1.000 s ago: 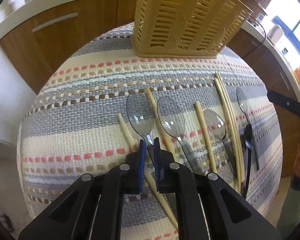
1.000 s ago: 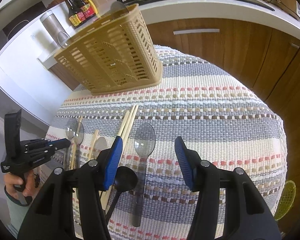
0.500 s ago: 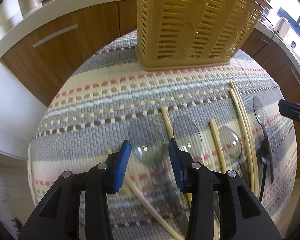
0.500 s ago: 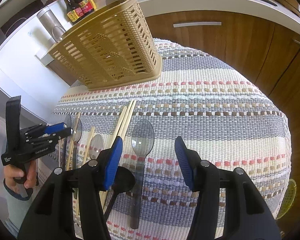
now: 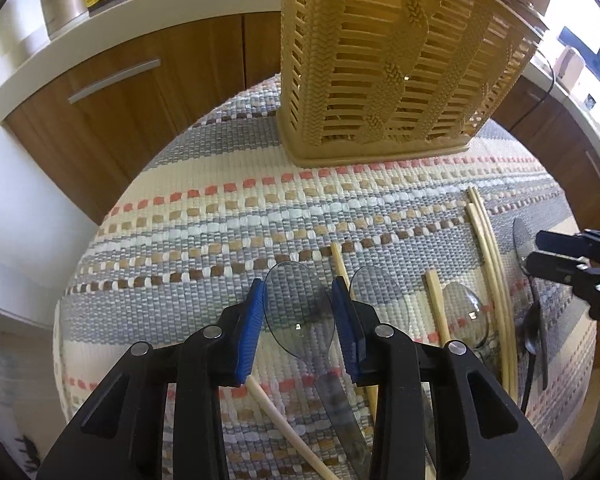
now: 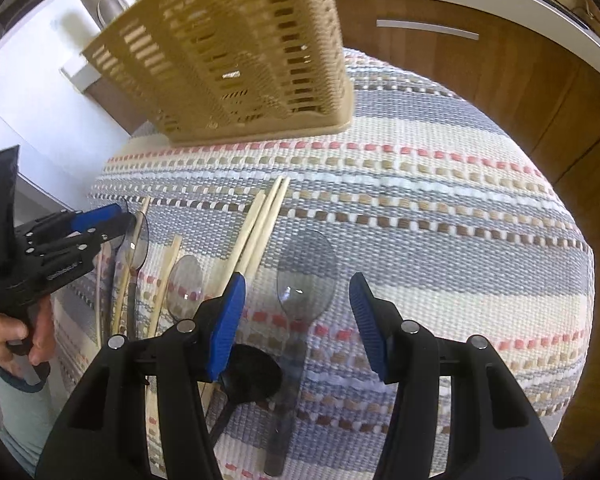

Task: Organize utensils
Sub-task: 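Carry both spoons over the yellow basket, drop them in, open both tools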

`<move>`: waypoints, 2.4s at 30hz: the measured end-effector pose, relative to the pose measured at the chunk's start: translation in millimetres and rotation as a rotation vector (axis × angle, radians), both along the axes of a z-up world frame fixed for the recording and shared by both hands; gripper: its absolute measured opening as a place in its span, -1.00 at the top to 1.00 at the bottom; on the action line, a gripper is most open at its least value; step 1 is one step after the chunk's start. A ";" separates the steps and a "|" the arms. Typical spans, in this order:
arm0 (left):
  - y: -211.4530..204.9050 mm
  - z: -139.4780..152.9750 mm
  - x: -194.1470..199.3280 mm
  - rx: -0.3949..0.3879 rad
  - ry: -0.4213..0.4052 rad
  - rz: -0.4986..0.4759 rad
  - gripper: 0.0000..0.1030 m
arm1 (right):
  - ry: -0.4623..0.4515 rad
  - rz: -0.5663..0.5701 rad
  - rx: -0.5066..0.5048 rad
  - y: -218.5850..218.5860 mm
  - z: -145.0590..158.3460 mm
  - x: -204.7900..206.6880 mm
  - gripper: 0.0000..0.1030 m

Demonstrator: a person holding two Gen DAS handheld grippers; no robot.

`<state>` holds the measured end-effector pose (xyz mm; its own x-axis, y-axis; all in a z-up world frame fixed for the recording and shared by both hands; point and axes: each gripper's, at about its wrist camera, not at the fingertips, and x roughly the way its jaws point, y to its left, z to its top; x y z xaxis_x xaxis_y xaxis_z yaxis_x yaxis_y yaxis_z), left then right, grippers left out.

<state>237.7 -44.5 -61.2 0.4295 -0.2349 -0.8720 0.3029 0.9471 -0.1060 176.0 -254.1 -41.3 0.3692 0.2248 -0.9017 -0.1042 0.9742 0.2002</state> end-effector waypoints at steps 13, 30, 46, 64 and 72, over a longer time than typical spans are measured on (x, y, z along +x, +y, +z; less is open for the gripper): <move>23.5 37.5 -32.0 -0.091 -0.144 -0.010 0.38 | -0.048 0.041 -0.070 21.0 -2.8 -6.9 0.42; 17.5 141.2 -87.0 -0.247 -0.468 -0.086 0.38 | -0.512 0.053 0.211 -19.6 108.7 -78.2 0.42; -12.9 245.8 -35.6 -0.165 -0.860 0.003 0.38 | -0.949 -0.096 0.019 0.1 227.5 -1.4 0.42; -28.2 186.4 23.6 -0.056 -0.945 0.106 0.38 | -0.942 -0.241 -0.090 -4.7 167.6 86.9 0.42; -29.4 170.0 27.6 -0.056 -0.921 0.094 0.37 | -0.934 -0.239 -0.113 -4.0 150.5 89.1 0.41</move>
